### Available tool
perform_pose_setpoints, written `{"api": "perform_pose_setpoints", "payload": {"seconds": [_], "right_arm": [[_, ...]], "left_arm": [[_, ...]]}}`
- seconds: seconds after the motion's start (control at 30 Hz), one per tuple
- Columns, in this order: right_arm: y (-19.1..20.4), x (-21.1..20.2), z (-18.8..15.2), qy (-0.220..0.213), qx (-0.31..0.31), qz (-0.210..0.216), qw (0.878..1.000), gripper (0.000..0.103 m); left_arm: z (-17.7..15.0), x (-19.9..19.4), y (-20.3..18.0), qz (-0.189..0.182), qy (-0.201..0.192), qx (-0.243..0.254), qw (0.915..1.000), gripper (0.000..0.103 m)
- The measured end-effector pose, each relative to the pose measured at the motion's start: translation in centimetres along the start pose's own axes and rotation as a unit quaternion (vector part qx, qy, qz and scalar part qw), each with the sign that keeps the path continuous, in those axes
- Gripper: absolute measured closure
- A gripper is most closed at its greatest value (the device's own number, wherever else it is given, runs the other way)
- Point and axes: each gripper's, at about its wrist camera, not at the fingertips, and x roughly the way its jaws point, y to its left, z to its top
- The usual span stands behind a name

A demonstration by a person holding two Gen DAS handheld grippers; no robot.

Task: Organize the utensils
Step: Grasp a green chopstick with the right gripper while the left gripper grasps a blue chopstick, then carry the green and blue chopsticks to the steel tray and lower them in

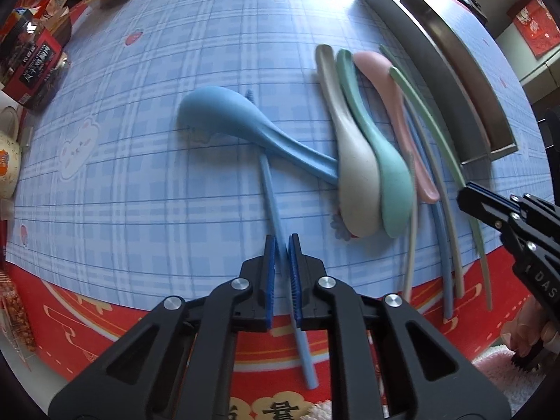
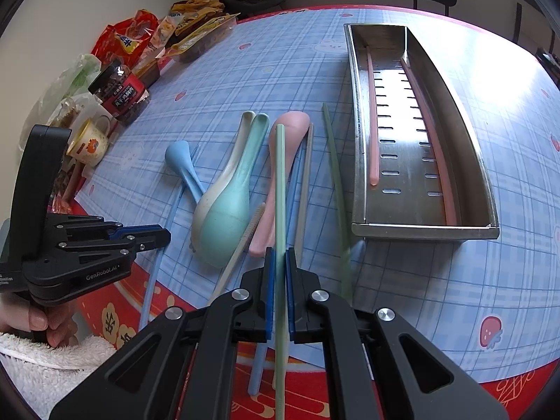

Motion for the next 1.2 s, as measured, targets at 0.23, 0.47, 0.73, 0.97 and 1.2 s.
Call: {"api": "perform_pose_setpoints", "payload": {"seconds": [0.23, 0.47, 0.73, 0.97, 1.2], "right_arm": [[-0.3, 0.1, -0.3, 0.001, 0.015, 0.001, 1.000, 0.097], [-0.2, 0.1, -0.5, 0.001, 0.018, 0.008, 1.000, 0.097], [0.1, -0.2, -0.7, 0.000, 0.016, 0.008, 1.000, 0.097], [0.6, -0.6, -0.8, -0.004, 0.015, 0.004, 1.000, 0.097], [0.9, -1.1, -0.7, -0.010, 0.013, 0.001, 1.000, 0.097]], "left_arm": [[-0.5, -0.5, 3.9, -0.024, 0.000, -0.037, 0.9990, 0.092], [-2.5, -0.9, 3.8, -0.002, -0.010, -0.016, 0.9998, 0.091], [-3.6, -1.1, 3.7, 0.012, -0.023, 0.003, 0.9997, 0.091], [-3.3, -0.7, 5.4, 0.000, -0.017, -0.025, 0.9995, 0.093], [-3.2, -0.7, 10.8, -0.016, -0.006, -0.103, 0.9945, 0.093]]}}
